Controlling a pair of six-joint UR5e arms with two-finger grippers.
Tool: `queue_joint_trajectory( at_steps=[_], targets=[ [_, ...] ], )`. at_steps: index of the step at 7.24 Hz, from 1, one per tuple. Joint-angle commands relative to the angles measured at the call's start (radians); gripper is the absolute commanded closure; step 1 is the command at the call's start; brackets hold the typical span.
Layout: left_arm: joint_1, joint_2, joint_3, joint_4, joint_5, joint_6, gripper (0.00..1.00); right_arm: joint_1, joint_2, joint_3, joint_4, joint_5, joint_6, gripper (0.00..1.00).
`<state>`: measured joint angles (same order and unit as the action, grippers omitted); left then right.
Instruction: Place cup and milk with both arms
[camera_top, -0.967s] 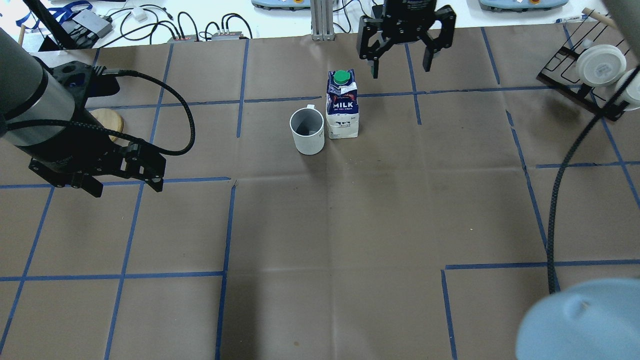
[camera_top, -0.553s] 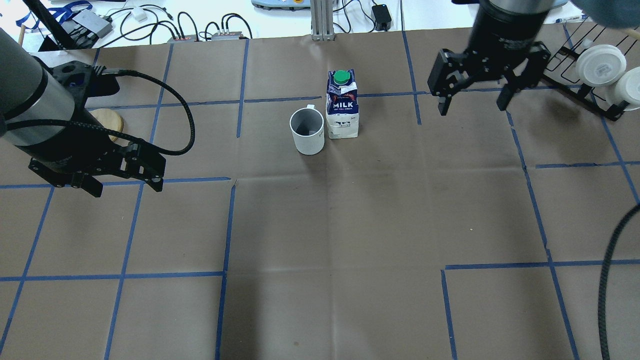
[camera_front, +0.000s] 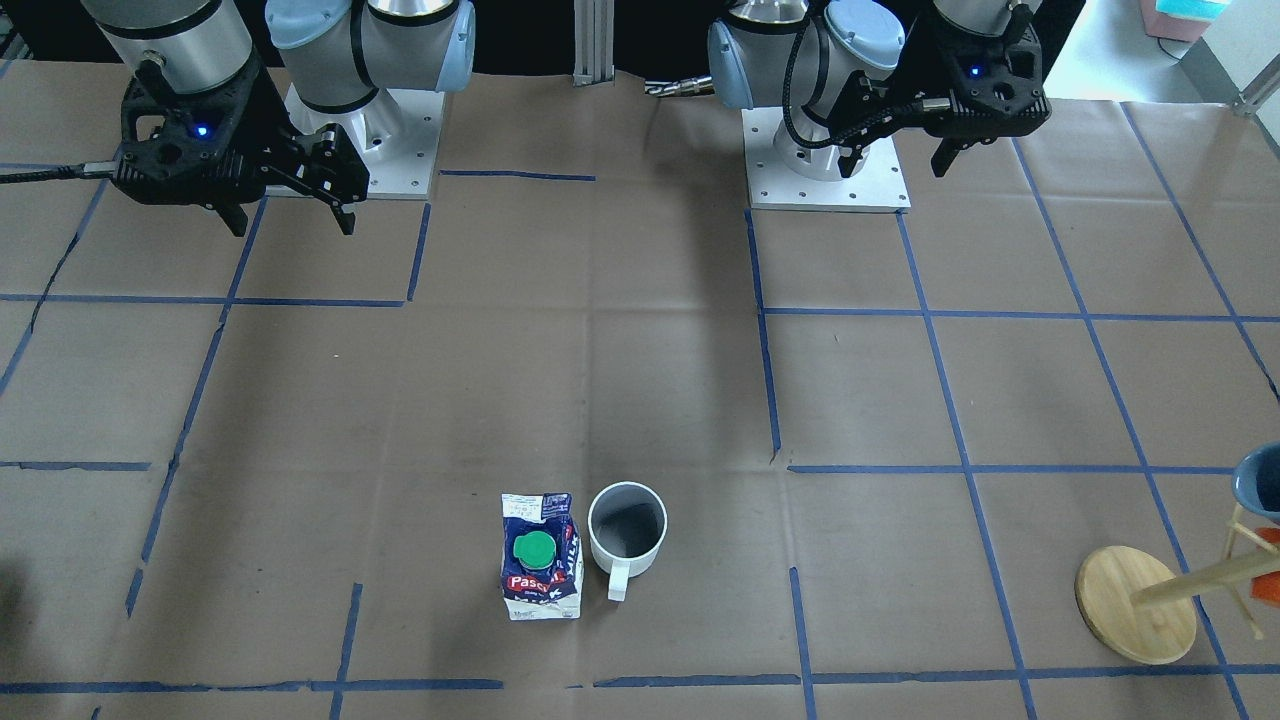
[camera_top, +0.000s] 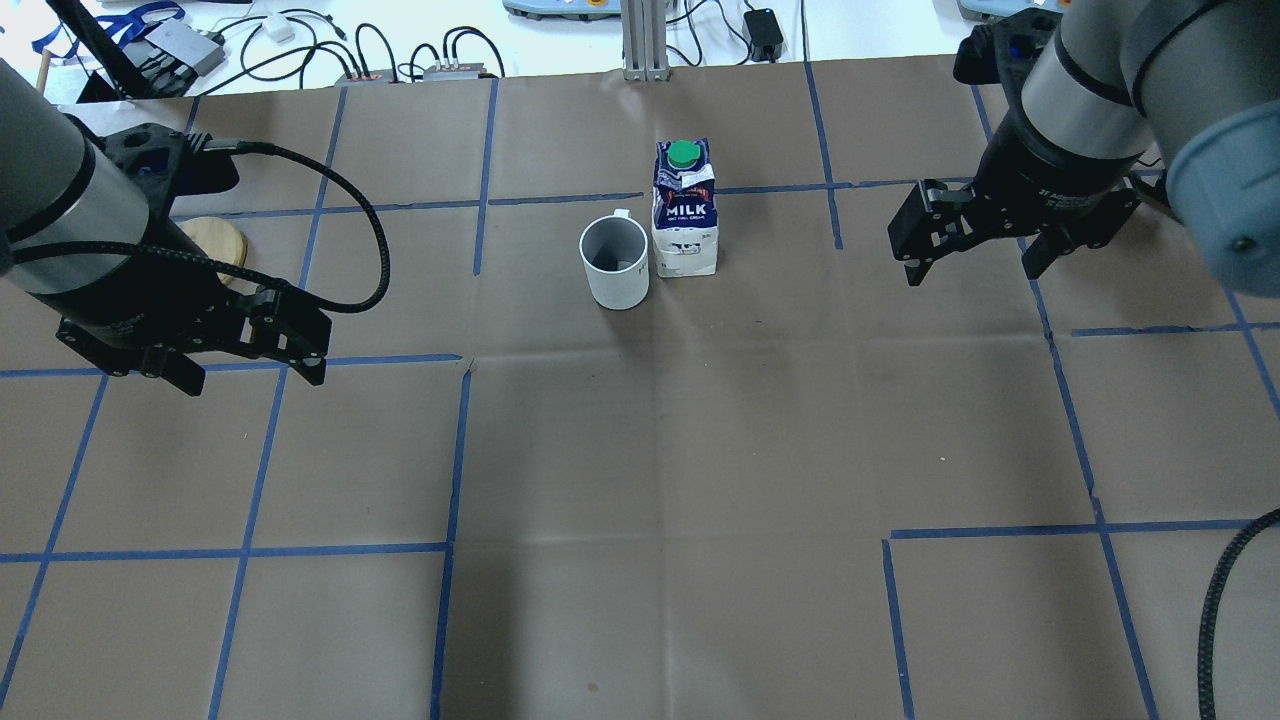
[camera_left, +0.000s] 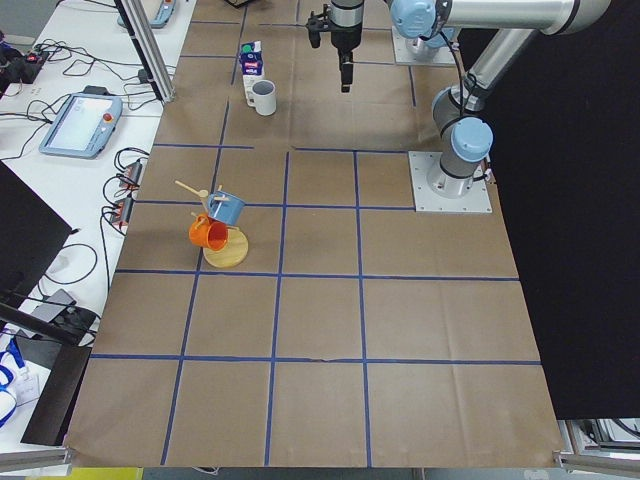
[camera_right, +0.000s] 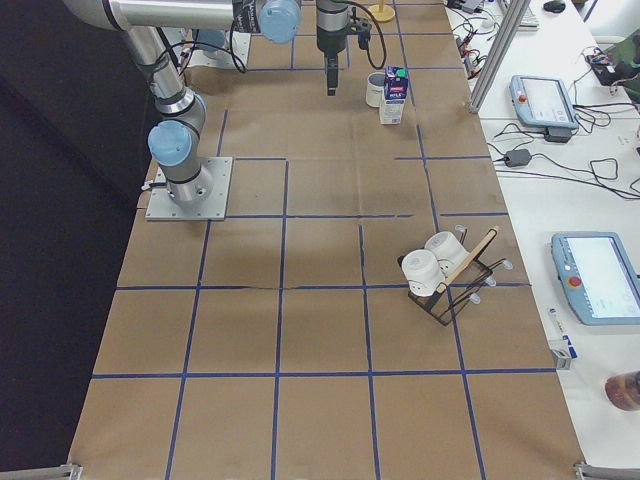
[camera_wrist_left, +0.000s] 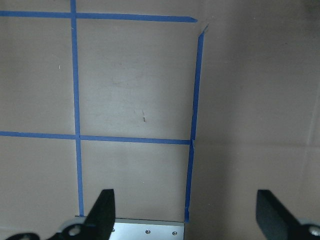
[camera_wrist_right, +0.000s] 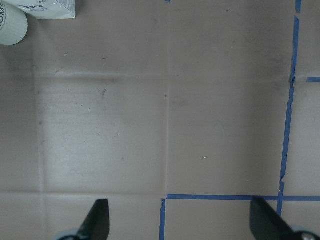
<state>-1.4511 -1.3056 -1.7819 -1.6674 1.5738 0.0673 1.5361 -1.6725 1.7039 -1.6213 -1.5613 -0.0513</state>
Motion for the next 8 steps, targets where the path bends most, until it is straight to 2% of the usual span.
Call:
queue_joint_trajectory(
  at_steps=[1, 8],
  targets=[
    [0.0, -0.001, -0.001, 0.0, -0.001, 0.0, 0.0, 0.001, -0.001, 0.003, 0.0, -0.002, 0.028, 0.0],
    [0.0, -0.001, 0.003, 0.0, 0.0, 0.0, 0.0, 0.002, -0.016, 0.01, 0.001, 0.001, 0.028, 0.0]
  ],
)
